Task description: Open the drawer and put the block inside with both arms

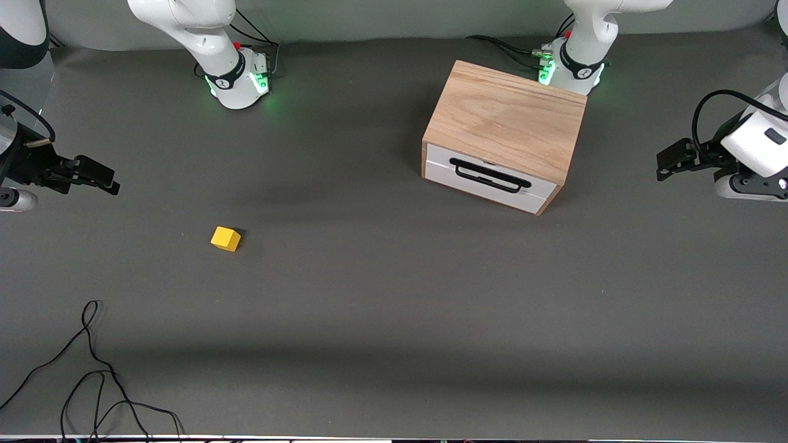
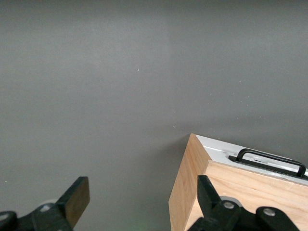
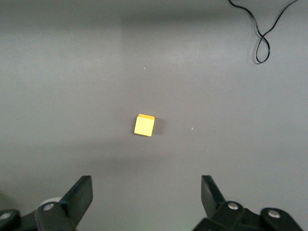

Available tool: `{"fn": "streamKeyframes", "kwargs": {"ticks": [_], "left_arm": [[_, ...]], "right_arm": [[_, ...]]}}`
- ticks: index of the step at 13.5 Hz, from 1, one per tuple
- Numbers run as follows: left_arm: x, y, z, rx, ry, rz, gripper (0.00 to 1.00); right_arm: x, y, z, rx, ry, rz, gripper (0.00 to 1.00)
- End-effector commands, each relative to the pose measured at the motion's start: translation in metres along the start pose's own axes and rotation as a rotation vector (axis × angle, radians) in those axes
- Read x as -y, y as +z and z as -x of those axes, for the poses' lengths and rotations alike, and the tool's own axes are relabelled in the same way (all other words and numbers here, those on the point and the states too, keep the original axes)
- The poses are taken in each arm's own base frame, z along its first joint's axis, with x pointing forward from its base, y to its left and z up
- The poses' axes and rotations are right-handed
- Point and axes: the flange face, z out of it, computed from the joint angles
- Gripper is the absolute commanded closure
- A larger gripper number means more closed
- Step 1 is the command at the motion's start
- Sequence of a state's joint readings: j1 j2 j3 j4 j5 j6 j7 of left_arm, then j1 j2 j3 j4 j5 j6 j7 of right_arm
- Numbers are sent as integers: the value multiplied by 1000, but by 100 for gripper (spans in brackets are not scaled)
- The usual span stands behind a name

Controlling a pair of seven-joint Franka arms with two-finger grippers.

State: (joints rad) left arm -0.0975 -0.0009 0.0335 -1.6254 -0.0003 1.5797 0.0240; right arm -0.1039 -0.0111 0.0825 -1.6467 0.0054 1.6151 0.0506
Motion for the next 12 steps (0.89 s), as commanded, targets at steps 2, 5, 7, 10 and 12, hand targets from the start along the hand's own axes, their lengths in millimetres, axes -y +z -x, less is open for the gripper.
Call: {"fn": "streamKeyframes", "kwargs": {"ticks": [2, 5, 7, 10, 12], "left_arm": [[-2, -6, 0, -3, 6, -4, 0], [-2, -5, 0, -2, 6, -4, 0], [-2, -5, 0, -2, 6, -4, 0], [-2, -4, -1, 1, 6, -2, 0], [-2, -3, -2, 3, 6, -4, 0]], "right_arm": [[-2, -5, -5, -13, 6, -4, 0], [-2, -5, -6, -14, 8, -4, 0], [-1, -6, -6, -16, 6, -4, 0], [0, -5, -6, -14, 6, -4, 0], [1, -6, -6, -16, 6, -4, 0]]}}
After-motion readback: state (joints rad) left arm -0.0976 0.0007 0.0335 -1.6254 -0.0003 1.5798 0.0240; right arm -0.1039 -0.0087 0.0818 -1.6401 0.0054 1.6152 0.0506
